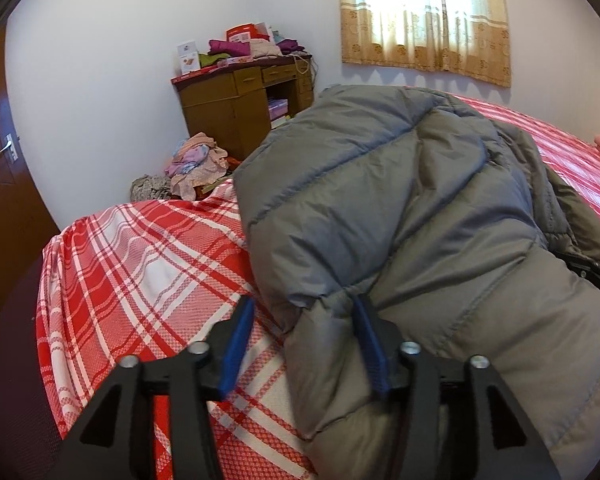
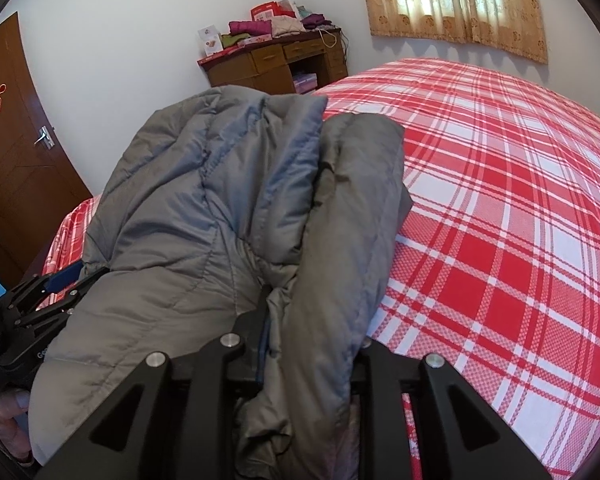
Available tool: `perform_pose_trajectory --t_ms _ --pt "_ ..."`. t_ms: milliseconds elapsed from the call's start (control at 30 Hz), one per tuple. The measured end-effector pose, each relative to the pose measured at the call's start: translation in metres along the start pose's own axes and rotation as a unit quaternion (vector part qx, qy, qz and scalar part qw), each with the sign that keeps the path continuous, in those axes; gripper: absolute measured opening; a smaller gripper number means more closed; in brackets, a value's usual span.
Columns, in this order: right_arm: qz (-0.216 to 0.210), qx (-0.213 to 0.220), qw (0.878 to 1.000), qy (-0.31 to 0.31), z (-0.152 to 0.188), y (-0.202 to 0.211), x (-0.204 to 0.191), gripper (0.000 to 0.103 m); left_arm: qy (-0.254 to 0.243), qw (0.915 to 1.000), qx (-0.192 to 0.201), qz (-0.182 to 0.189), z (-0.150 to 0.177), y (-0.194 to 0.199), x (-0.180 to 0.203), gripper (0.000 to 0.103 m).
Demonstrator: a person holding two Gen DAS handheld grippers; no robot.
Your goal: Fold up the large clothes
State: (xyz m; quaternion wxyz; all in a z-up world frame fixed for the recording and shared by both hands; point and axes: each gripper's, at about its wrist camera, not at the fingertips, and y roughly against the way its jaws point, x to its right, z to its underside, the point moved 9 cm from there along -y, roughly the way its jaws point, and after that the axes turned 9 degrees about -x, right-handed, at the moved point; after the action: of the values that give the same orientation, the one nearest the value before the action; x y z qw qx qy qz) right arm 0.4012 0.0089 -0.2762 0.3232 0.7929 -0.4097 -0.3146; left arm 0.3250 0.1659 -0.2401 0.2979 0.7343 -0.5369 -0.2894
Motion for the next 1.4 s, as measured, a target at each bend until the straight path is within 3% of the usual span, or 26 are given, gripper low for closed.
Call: perform_pose_trajectory --t_ms 433,633,733,800,867,967,1133,1300,1400 --pt "0.028 -0.007 1.000 0.003 0.004 -0.004 -0.003 0.032 0.009 0.9999 0.005 0.005 0.001 -0.005 -0.004 0.065" --pt "0.044 -0.012 0.999 0.004 0.005 -0.003 -0.007 0.038 0.008 0.9999 0.007 -0.001 0.001 -0.005 -0.007 0.065" --pt "0.059 -0.008 0.998 0.003 0.004 0.013 -0.010 0.045 0.009 0.9999 0.005 -0.011 0.001 0.005 -0.009 0.065" --pt "0.061 0.006 0.998 0.003 0.004 0.031 -0.016 0.053 0.006 0.9997 0.020 -0.014 -0.003 0.026 -0.011 0.065" --pt "0.066 0.037 0.997 0.011 0.004 0.060 -0.026 0.070 0.006 0.9987 0.048 -0.020 -0.010 0.053 -0.014 0.065" --pt "0.079 0.067 0.994 0.025 0.009 0.096 -0.042 0.072 0.011 0.9962 0.085 -0.017 -0.019 0.094 -0.019 0.066" --pt "0.088 0.109 0.989 0.039 0.020 0.144 -0.067 0.075 0.021 0.9911 0.131 -0.011 -0.019 0.160 -0.031 0.077" --pt "0.094 0.150 0.983 0.048 0.027 0.185 -0.087 0.077 0.018 0.9860 0.166 -0.009 -0.010 0.205 -0.038 0.082" --pt "0.091 0.172 0.979 0.051 0.028 0.204 -0.093 0.085 0.025 0.9836 0.178 -0.002 -0.009 0.222 -0.043 0.083"
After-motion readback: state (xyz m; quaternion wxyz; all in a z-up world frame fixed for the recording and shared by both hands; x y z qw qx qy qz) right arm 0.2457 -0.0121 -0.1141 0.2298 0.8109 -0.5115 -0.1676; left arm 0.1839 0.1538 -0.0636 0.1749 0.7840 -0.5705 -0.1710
